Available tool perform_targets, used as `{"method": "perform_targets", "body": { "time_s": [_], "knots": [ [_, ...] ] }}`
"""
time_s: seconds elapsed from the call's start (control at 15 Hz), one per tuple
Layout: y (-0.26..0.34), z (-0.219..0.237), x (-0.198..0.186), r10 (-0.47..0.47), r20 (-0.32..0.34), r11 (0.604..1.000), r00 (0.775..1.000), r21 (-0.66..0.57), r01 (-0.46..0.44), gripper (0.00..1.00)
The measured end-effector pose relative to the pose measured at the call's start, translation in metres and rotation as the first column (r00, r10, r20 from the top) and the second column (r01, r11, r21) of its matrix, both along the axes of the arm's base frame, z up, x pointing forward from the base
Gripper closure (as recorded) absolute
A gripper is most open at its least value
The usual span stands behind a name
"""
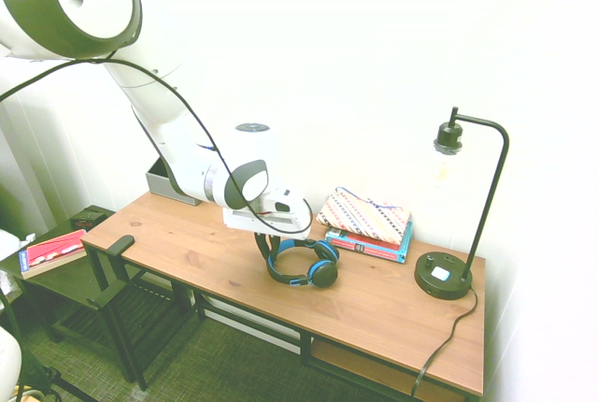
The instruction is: Hang the headphone
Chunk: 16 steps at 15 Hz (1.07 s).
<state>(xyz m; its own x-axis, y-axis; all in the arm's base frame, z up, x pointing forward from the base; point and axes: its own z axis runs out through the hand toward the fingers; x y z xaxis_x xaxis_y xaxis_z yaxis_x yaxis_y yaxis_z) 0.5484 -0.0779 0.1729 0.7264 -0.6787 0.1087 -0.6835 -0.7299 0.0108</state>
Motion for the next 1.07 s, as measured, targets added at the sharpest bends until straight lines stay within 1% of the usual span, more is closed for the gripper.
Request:
{"method": "perform_targets", "body": {
  "time_s": [0.07, 0.13, 0.2, 0.33, 0.47, 0.6, 0.73, 0.87, 0.93, 1.07],
  "knots": [
    [-0.005, 0.009, -0.001, -0.02, -0.015, 1.0, 1.0, 0.0, 0.02, 1.0],
    [-0.009, 0.024, -0.003, -0.045, -0.052, 0.999, 0.998, 0.007, 0.045, 1.0],
    [-0.009, 0.048, -0.006, -0.06, -0.085, 0.998, 0.995, 0.018, 0.062, 1.0],
    [0.001, 0.112, -0.01, -0.068, -0.117, 0.996, 0.991, 0.05, 0.074, 1.0],
    [0.032, 0.169, -0.028, -0.03, -0.176, 0.997, 0.984, 0.071, 0.043, 1.0],
    [0.082, 0.201, -0.06, 0.013, -0.221, 0.997, 0.975, 0.079, 0.005, 1.0],
    [0.143, 0.21, -0.095, 0.007, -0.235, 0.998, 0.972, 0.061, 0.007, 1.0],
    [0.205, 0.202, -0.133, -0.023, -0.242, 0.999, 0.97, 0.032, 0.032, 1.0],
    [0.235, 0.195, -0.151, -0.044, -0.234, 0.998, 0.971, 0.027, 0.052, 1.0],
    [0.291, 0.179, -0.182, -0.095, -0.184, 0.994, 0.978, 0.032, 0.102, 1.0]
  ]
}}
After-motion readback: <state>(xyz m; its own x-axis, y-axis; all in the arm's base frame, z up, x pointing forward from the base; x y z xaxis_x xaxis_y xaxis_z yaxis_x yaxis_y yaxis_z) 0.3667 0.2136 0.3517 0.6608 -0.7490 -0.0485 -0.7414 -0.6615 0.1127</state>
